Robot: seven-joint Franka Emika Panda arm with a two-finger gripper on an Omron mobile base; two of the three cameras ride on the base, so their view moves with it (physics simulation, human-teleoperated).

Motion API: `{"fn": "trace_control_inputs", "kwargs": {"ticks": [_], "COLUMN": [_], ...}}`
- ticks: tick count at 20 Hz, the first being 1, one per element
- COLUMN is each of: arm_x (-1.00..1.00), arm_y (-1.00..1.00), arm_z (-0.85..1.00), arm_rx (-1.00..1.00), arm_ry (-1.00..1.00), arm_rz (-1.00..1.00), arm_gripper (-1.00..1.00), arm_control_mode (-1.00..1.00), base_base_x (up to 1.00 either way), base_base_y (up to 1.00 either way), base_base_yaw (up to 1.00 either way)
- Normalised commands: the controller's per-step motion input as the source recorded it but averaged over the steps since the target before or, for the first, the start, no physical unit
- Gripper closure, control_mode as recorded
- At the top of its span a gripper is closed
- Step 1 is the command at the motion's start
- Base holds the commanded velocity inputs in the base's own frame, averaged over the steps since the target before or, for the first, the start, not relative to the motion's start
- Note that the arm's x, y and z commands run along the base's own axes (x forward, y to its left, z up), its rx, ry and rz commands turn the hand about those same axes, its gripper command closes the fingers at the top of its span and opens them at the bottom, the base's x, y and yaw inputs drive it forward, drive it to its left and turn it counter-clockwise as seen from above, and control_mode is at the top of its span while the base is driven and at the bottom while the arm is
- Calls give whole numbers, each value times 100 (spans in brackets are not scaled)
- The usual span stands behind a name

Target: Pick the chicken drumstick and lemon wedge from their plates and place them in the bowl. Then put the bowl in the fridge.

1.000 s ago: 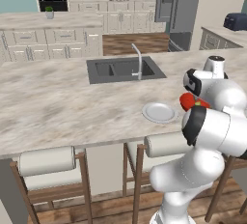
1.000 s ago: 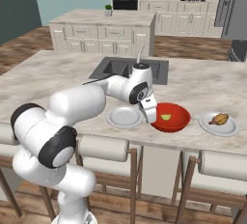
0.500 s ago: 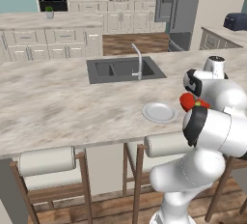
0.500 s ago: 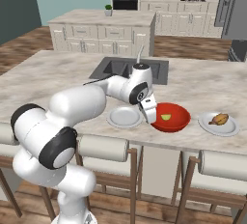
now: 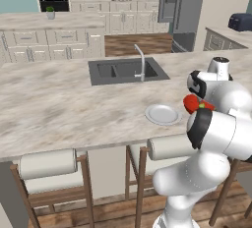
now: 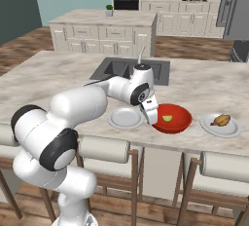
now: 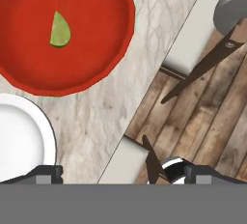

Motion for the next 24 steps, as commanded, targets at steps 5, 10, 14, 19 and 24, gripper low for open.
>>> {"fn": "trace_control_inputs", "kwargs": {"ticks": [5,10,14,19,24], "arm_x": [0,0,0,0,0], "arm_y": [0,0,0,0,0], "arm_z": [0,0,0,0,0], "arm_rx": [0,0,0,0,0], "arm_ry": [0,0,0,0,0], "arm_rz": [0,0,0,0,0], "arm_gripper": [-100,-100,-100,-100,-100], "arm_control_mode": [100,100,100,100,100], "base_base_x": [-2,-32,-47,-10,0], "base_base_y": [0,-1,-30,-59,-69], "base_base_yaw": [0,-5,-9,0,8]}}
